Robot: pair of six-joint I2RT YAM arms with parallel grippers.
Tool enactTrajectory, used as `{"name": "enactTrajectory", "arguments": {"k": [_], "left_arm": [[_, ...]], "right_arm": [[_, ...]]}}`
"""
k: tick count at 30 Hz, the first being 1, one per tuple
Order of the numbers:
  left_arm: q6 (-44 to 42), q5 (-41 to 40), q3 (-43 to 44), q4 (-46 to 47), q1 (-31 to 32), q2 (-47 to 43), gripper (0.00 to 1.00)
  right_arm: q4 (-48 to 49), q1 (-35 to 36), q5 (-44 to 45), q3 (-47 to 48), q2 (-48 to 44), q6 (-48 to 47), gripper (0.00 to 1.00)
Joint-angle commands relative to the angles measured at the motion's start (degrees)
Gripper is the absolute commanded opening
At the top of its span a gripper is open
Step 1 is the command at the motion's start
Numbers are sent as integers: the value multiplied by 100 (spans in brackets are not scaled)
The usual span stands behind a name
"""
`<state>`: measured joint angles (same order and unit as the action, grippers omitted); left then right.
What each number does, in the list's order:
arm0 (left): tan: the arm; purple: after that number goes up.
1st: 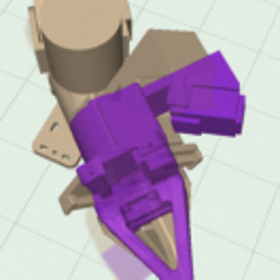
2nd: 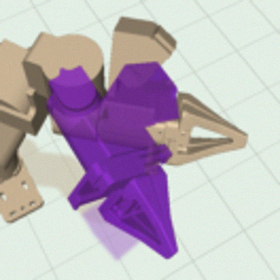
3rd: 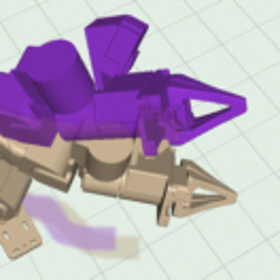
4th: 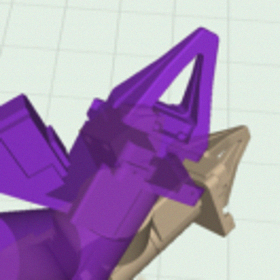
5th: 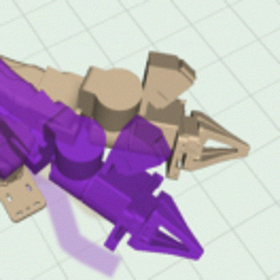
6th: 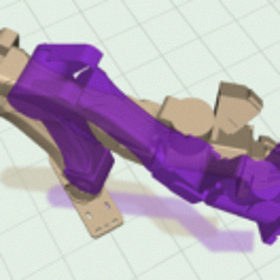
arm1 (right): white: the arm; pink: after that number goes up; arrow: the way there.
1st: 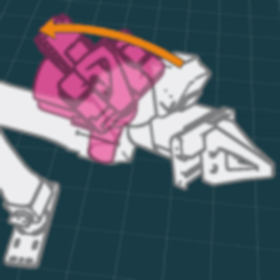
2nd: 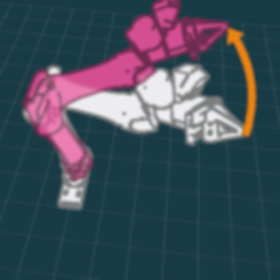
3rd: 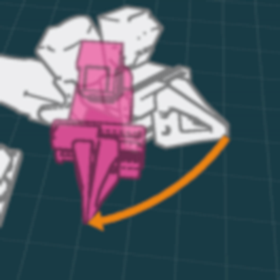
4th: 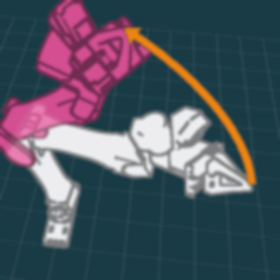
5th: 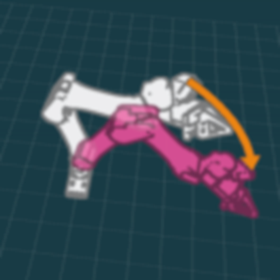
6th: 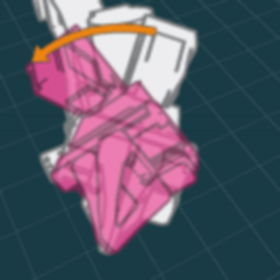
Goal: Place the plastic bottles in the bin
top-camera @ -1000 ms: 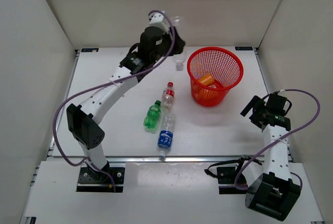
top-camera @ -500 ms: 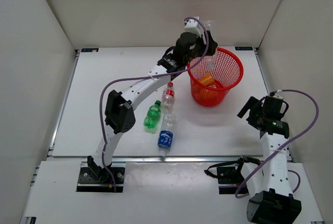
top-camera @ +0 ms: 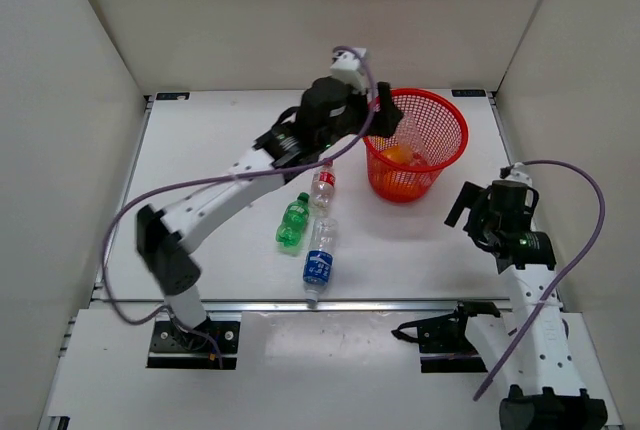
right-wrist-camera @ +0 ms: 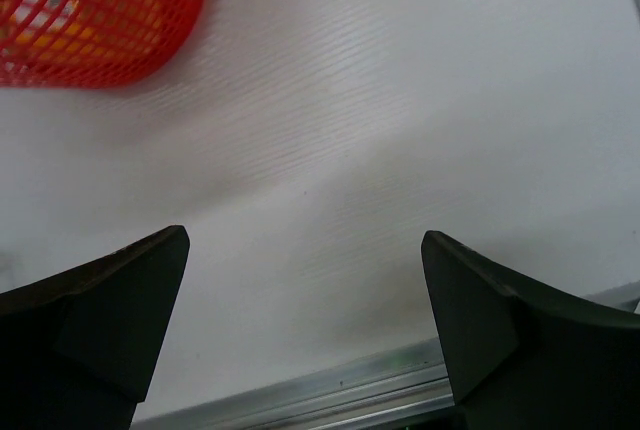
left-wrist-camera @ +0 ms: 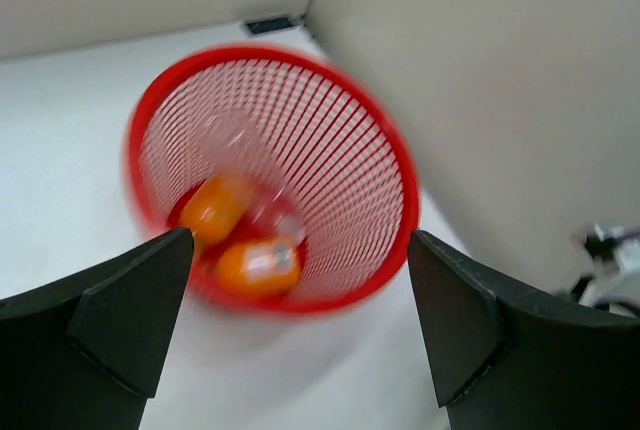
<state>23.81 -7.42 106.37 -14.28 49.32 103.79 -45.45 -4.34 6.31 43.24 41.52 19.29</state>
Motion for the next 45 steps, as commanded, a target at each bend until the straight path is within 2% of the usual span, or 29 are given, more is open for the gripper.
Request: {"name": "enactTrajectory", "arguments": {"k": [1,3,5,7,10,13,16,18,25,31,34,42,45], "left_arm": [[26,-646,-1282,-715,-107,-1559,99],[272,-752,-2457,-970,-439,-2229,99],[553,-778,-3127,-1539,-685,-3019,99],[589,-1032,-3639,-2092,-871,-3424,99],[869,-1087,-4526,-2728,-1204,-4039,99],[1002,-682,-4949,-3141,-1740,-4735,99],[1055,-822,-5064,-3457,-1987,-5359,99],[1038,-945,-5030,-3711,-2128,-5728,98],[1003,-946,-5266,-4196,-2225,-6326,99],[871,-963,-5187,-4276,-2225,-6415,98],[879,-946,-5240,-4188,-2216,-6537,99],[879,-831,-5381,-4196,-2234,-6591,98],[888,-814,-5521,-4153,-2260,-6661,98]], "right_arm": [[-341,749,397,316,-12,224,99],[-377,1468,459,316,-38,469,99],[-376,2119,617,360,75,680,99],[-429,2866,924,474,268,969,99],[-264,4804,1469,641,822,1489,99],[122,5801,1551,913,1821,1762,99],[894,6286,1181,1045,2438,1692,99],[1457,6471,1102,1186,2798,1648,99],[2382,6622,1206,1617,4126,1990,99],[2778,6384,1127,1336,4742,2290,99],[2717,6436,1373,1319,4980,2307,100],[2998,6138,1321,791,5121,2369,77],[2735,6112,1452,826,5042,2308,58]]}}
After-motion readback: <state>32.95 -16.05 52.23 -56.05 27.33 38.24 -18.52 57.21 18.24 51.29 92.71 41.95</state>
